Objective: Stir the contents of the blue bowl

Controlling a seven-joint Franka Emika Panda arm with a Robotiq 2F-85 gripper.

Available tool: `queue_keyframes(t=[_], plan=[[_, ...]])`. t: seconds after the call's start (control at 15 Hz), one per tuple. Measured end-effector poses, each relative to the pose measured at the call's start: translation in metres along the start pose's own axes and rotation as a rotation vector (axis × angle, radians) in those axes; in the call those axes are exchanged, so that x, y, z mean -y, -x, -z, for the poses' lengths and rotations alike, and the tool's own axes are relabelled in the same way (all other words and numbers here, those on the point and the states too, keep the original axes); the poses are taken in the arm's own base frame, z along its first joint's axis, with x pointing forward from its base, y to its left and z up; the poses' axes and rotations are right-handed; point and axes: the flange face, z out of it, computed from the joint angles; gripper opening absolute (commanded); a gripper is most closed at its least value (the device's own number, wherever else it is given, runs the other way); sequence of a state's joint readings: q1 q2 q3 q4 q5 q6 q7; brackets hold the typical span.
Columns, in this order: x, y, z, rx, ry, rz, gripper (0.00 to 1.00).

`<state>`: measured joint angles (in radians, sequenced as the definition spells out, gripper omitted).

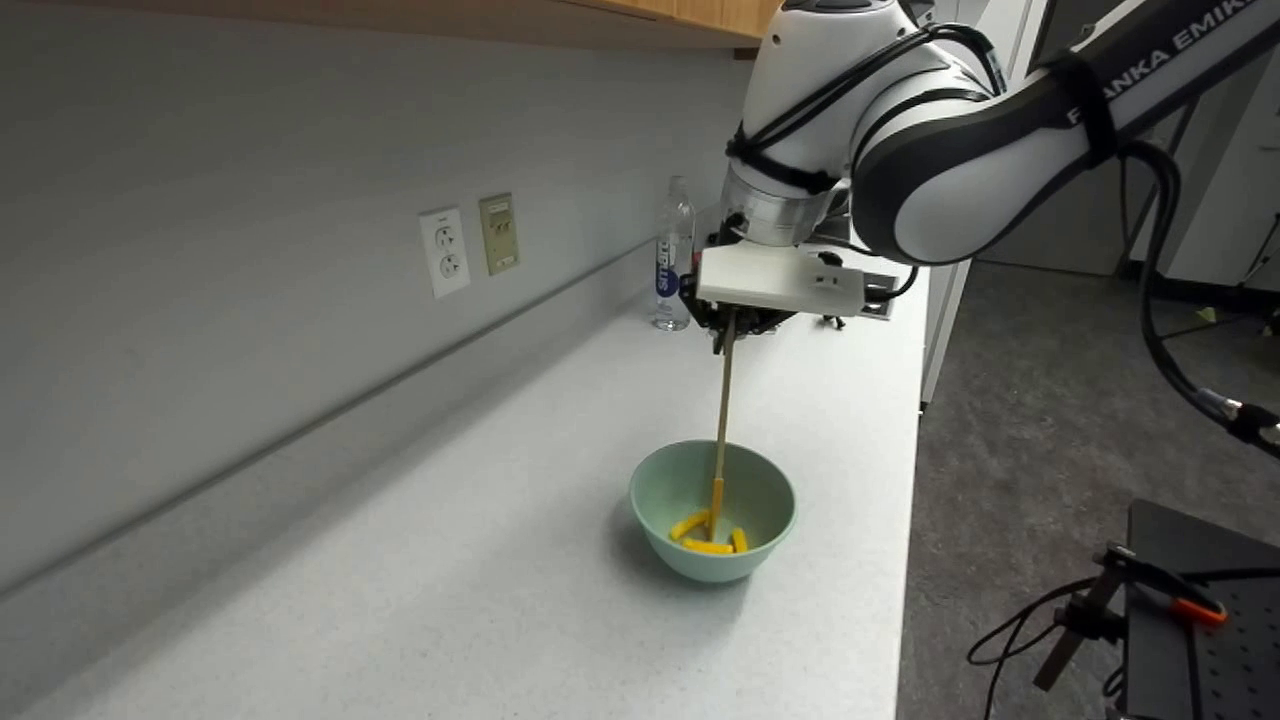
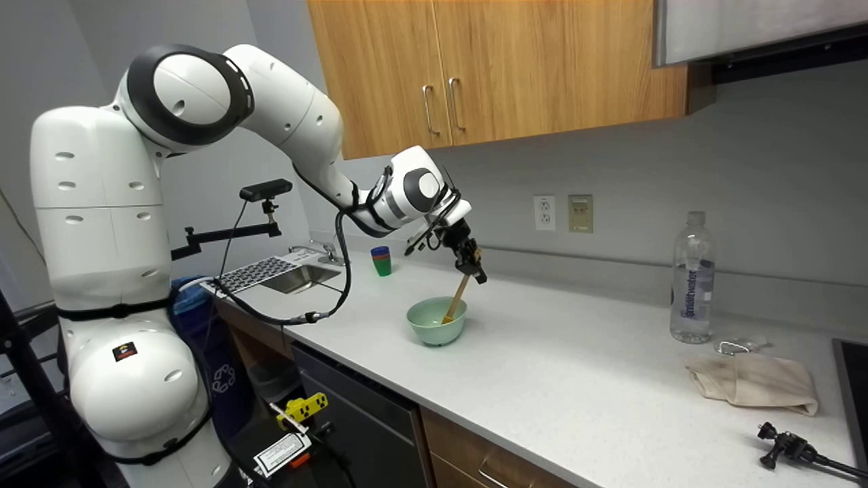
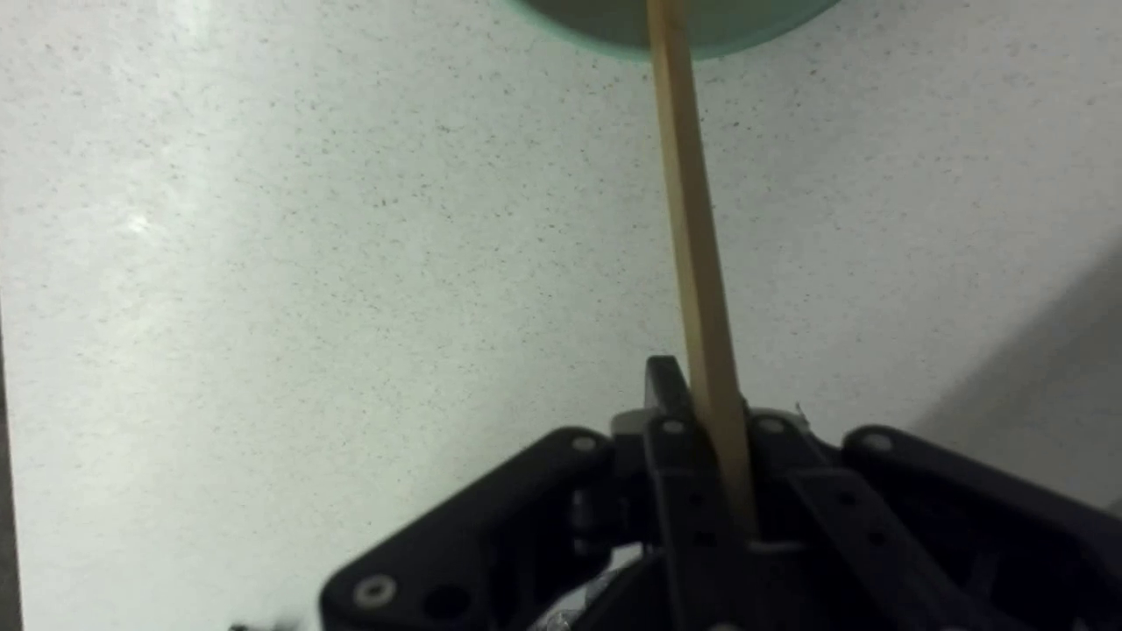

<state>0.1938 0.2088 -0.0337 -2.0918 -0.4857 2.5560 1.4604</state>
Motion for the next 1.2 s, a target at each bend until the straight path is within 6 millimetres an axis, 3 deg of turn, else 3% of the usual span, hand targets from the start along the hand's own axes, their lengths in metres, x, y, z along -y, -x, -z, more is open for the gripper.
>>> queue_keyframes(t=[0.33, 0.8, 1.2], plan=[[0.009, 0.005, 0.007, 0.02, -0.027, -0.027, 0.02], [0.005, 0.02, -0.002, 0.124, 0.02, -0.008, 0.02], [-0.005, 0.007, -0.008, 0.046, 0.071, 0.052, 0.02]])
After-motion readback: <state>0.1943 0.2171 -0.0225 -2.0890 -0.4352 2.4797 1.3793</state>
